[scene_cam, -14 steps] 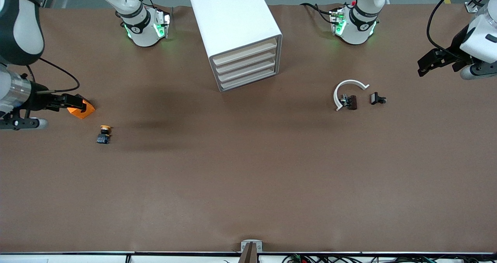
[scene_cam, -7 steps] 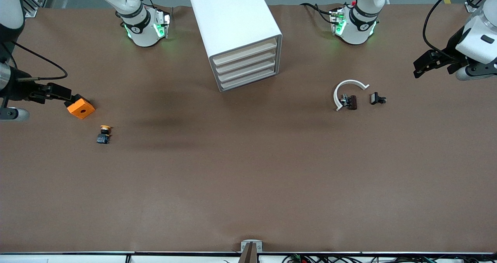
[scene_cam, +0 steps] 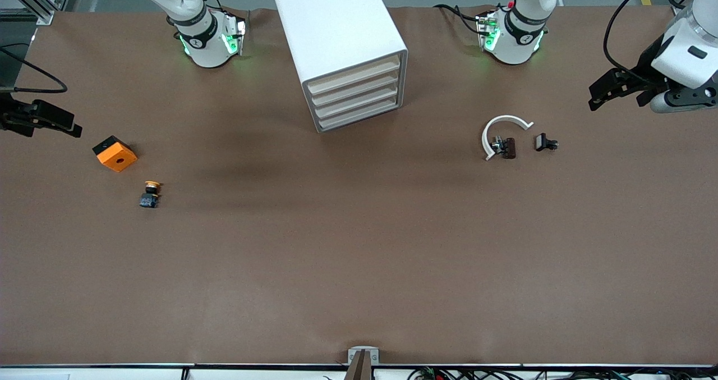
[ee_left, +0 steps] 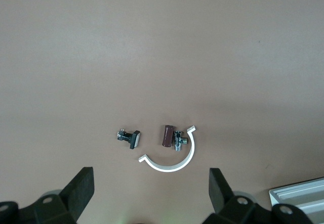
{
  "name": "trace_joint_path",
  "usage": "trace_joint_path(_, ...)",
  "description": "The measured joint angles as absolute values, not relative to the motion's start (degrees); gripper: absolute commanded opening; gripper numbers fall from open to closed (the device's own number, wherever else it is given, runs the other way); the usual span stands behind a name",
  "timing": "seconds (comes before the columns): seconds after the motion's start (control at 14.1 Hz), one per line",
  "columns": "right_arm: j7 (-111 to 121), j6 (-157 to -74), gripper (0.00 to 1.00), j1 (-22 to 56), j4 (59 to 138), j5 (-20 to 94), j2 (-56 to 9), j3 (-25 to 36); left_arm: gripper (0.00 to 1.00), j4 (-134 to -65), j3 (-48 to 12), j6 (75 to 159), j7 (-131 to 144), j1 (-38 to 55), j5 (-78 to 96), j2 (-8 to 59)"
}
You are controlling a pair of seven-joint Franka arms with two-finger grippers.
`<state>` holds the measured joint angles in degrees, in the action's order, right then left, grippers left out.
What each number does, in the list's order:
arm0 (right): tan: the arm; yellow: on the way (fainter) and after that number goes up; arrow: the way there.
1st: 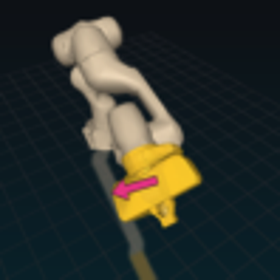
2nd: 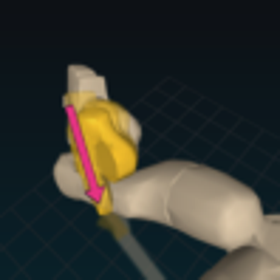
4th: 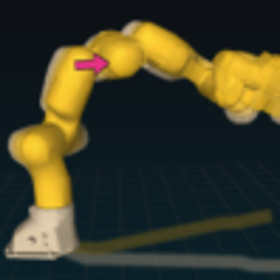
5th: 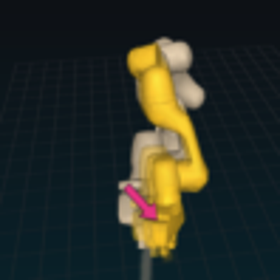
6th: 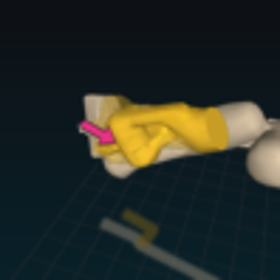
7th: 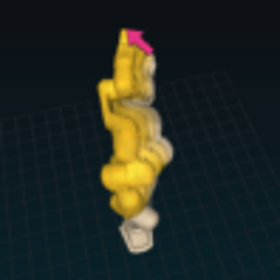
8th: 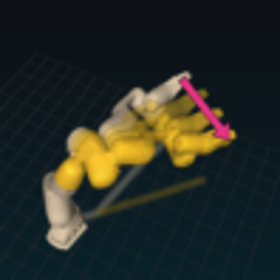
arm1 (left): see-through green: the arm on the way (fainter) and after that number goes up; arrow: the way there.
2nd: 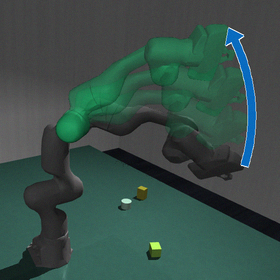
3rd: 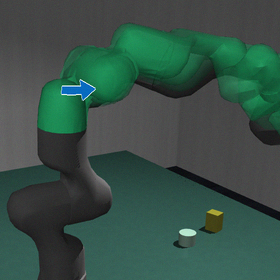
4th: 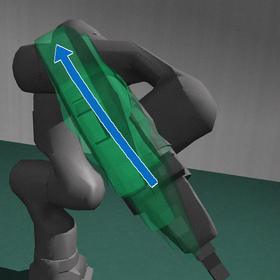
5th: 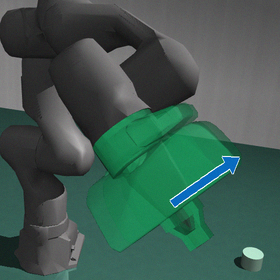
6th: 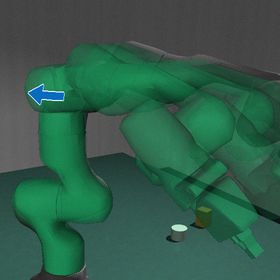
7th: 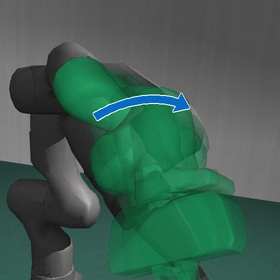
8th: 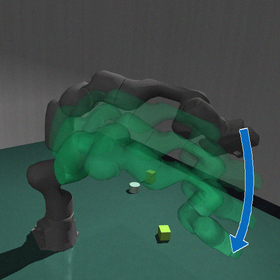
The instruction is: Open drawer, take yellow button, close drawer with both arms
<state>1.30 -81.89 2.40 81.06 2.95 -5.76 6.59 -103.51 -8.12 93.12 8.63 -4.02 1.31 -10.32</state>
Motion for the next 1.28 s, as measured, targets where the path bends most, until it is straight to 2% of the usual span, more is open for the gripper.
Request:
trace_joint_path(0.64, 1.3, -81.9, 1.00, 2.5, 80.7, 2.4, -5.9, 6.5, 1.00, -103.2, -10.2, 93.0, 10.2, -4.2, 1.4, -10.3)
trace_joint_path(1.28, 1.3, -81.9, 1.00, 2.5, 80.7, 2.1, -5.9, 6.5, 1.00, -97.5, -9.9, 92.8, 10.2, -4.7, 1.4, -6.2)
